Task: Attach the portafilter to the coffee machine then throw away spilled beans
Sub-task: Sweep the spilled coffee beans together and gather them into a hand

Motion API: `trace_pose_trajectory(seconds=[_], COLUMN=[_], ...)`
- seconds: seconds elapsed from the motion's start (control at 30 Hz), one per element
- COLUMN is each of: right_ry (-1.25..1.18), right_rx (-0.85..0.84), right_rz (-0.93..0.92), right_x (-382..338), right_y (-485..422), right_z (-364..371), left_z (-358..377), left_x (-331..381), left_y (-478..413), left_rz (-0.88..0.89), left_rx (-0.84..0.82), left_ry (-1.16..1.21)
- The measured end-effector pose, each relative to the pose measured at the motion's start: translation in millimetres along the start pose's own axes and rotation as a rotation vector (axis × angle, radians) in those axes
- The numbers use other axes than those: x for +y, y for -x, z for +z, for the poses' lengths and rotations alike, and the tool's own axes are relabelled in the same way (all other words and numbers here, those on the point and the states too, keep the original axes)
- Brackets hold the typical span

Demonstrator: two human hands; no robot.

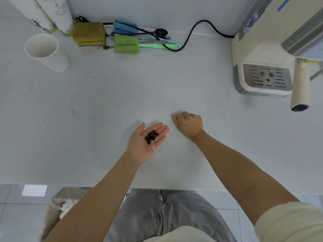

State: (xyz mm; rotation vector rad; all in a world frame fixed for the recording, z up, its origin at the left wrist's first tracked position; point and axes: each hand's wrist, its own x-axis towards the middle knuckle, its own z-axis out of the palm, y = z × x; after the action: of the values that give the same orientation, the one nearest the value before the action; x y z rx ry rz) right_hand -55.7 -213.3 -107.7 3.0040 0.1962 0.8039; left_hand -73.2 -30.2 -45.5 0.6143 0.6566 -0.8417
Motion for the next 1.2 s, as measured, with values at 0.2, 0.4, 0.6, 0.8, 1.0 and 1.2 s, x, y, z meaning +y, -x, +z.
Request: trace_pose_trajectory(seconds=[0.2, 0.4, 0.6, 0.8, 1.0, 1.2], right_ry=[0.019, -0.038, -0.37, -0.515, -0.511, -0.556], right_rx=[-0.063, -0.013, 0.094, 0.13, 0.145, 0.11], right_rz=[0.047, 0.122, 0.094, 0.071, 0.017, 0.041], right_x=[1, 4, -19, -64, -66, -59], right_y=[-2, -5, -18, -22, -16, -12], right_z=[-3, -3, -24, -50, -61, -75], left_z=[-2, -1, 9, 24, 24, 29], left_x=[-2, -2, -7, -18, -19, -21], left_y=[-4, -6, -8, -12, -15, -8], left_rz=[-0.007, -0.003, 0.0, -0.06, -0.063, 0.001], left_rx=[0.018, 0.068, 0.088, 0.007, -0.027, 0.023], left_ry=[-0.02, -0.064, -0.051, -0.01, -0.079, -0.079])
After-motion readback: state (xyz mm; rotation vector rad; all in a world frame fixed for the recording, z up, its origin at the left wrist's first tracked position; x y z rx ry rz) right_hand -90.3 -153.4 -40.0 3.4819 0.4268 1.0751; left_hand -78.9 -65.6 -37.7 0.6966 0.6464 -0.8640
